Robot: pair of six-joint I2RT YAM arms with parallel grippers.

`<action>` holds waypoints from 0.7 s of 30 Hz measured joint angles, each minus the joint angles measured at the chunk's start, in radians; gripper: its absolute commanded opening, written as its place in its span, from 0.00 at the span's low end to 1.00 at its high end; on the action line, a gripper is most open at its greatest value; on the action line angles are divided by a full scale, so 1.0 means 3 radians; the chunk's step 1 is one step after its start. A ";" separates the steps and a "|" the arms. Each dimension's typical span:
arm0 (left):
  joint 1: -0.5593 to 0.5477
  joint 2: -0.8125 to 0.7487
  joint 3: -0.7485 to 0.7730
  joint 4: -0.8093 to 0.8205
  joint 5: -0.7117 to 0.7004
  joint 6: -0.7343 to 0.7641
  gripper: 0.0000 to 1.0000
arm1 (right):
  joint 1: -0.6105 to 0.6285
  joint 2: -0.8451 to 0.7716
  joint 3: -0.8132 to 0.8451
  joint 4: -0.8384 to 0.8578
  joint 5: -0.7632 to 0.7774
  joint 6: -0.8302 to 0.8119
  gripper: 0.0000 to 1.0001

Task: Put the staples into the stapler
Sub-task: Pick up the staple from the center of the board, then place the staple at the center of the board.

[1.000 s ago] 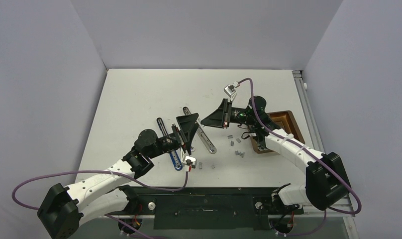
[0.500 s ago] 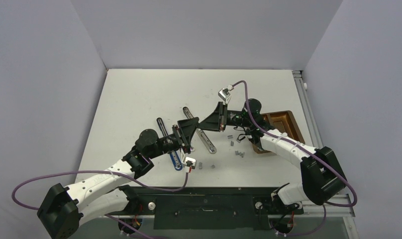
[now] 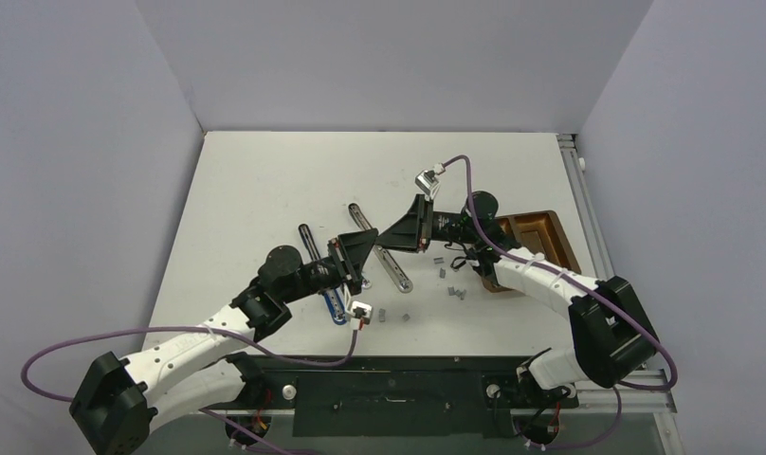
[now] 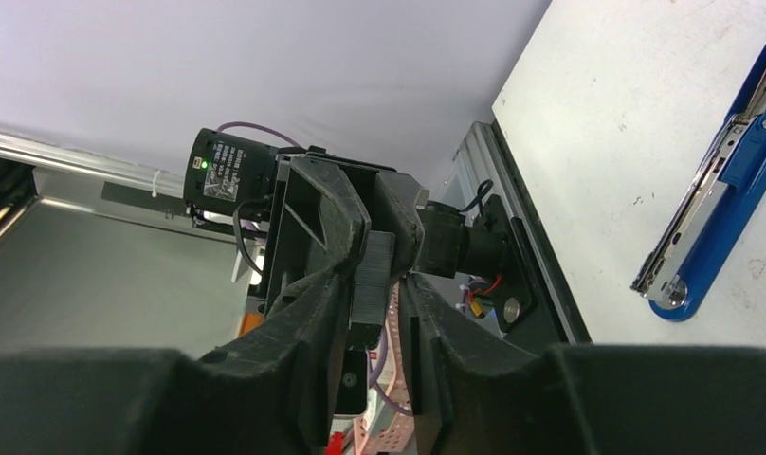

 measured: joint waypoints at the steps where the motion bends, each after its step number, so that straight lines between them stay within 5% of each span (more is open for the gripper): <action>1: 0.0000 -0.0009 0.0000 -0.0024 0.0005 0.0000 0.04 | 0.0000 0.0000 -0.0004 0.0005 0.0000 -0.0001 0.39; 6: 0.0000 -0.0039 0.0001 -0.0257 0.0098 0.0050 0.04 | -0.0103 -0.0018 0.0025 -0.0331 0.0004 -0.0280 0.59; 14: -0.0050 0.0102 0.0112 -0.0955 0.0434 0.0426 0.06 | -0.0435 -0.0214 0.0627 -0.2196 0.0591 -0.1517 0.60; 21: -0.0404 0.0918 0.0793 -0.1858 0.0575 0.0966 0.09 | -0.0456 -0.0413 0.0853 -0.3114 0.1526 -0.2009 0.58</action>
